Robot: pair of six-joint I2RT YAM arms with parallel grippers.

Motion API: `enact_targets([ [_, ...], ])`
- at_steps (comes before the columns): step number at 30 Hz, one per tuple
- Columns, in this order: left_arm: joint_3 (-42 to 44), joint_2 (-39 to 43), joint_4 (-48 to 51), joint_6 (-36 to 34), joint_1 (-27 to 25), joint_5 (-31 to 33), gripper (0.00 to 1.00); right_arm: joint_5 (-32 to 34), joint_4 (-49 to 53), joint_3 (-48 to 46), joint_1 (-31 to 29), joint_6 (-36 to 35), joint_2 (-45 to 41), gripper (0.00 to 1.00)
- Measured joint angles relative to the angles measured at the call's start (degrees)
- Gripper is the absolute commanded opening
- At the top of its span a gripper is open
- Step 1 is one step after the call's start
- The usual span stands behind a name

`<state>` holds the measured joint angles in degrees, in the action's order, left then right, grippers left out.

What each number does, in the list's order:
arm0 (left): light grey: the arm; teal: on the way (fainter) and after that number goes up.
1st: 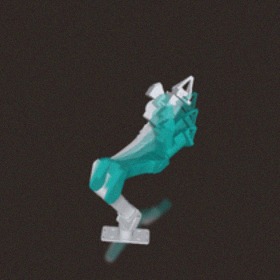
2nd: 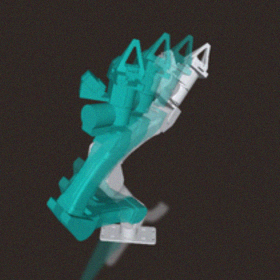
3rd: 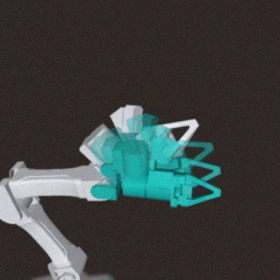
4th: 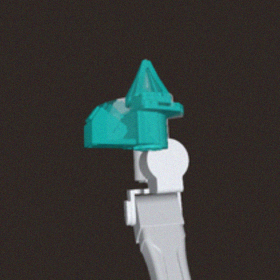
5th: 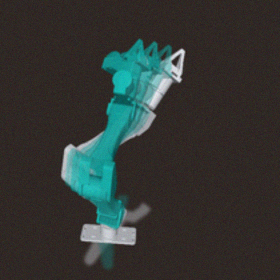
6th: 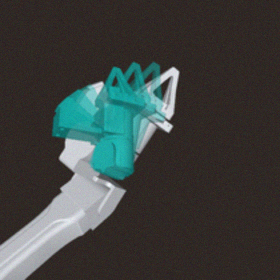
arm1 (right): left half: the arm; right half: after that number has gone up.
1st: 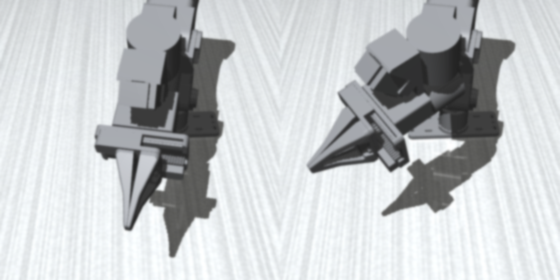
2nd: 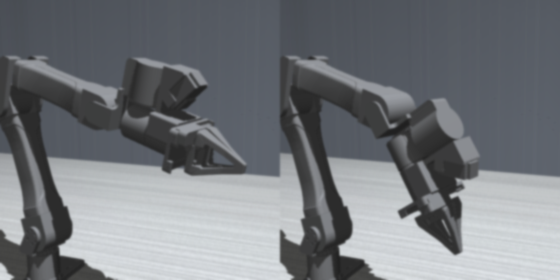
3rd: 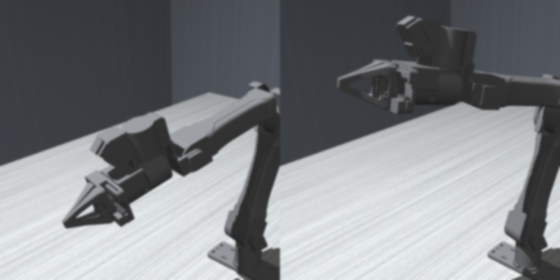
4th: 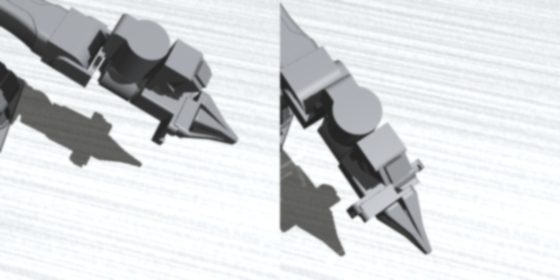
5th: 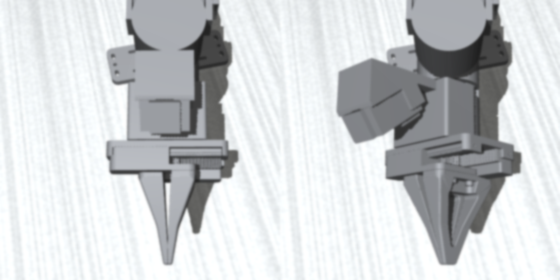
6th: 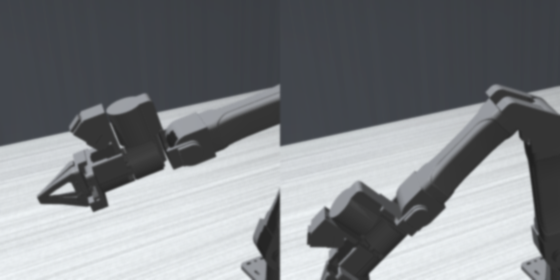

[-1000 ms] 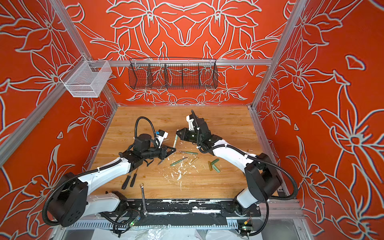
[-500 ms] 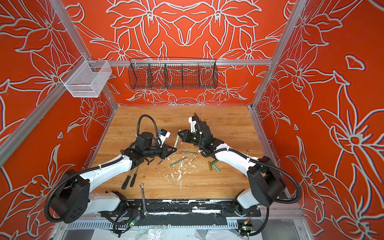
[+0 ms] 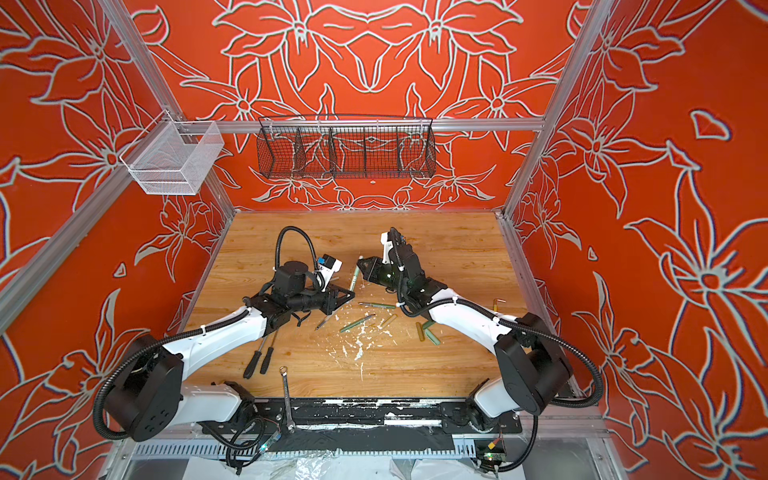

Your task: Insert the pens into the pen caps

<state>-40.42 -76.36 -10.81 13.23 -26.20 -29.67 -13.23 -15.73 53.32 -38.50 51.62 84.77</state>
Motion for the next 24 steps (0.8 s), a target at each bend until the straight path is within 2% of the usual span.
enact_targets([
  [9,-2.08,-1.77,1.57,-0.39,0.02,0.37,0.0,4.87,-0.46,-0.22,-1.99,-0.09,0.61,0.0],
  [10,-2.51,-1.92,1.79,-0.39,0.04,0.55,0.0,5.03,-0.48,-0.33,-2.23,-0.07,0.61,0.0],
  [12,-4.46,-2.62,-0.9,-0.52,0.55,2.27,0.0,1.27,1.55,-1.18,-4.09,0.28,0.44,0.0],
  [14,-5.66,-2.82,0.57,-1.53,1.46,2.69,0.0,2.89,0.7,-1.57,-5.35,0.68,0.31,0.0],
  [20,-9.44,-2.05,-14.14,-1.66,1.31,2.54,0.0,-3.91,11.67,-1.53,-8.41,-0.07,1.97,0.0],
  [24,-8.52,0.5,-19.65,-1.46,1.11,2.08,0.0,-5.44,15.89,-0.9,-7.06,-1.84,2.1,0.0],
])
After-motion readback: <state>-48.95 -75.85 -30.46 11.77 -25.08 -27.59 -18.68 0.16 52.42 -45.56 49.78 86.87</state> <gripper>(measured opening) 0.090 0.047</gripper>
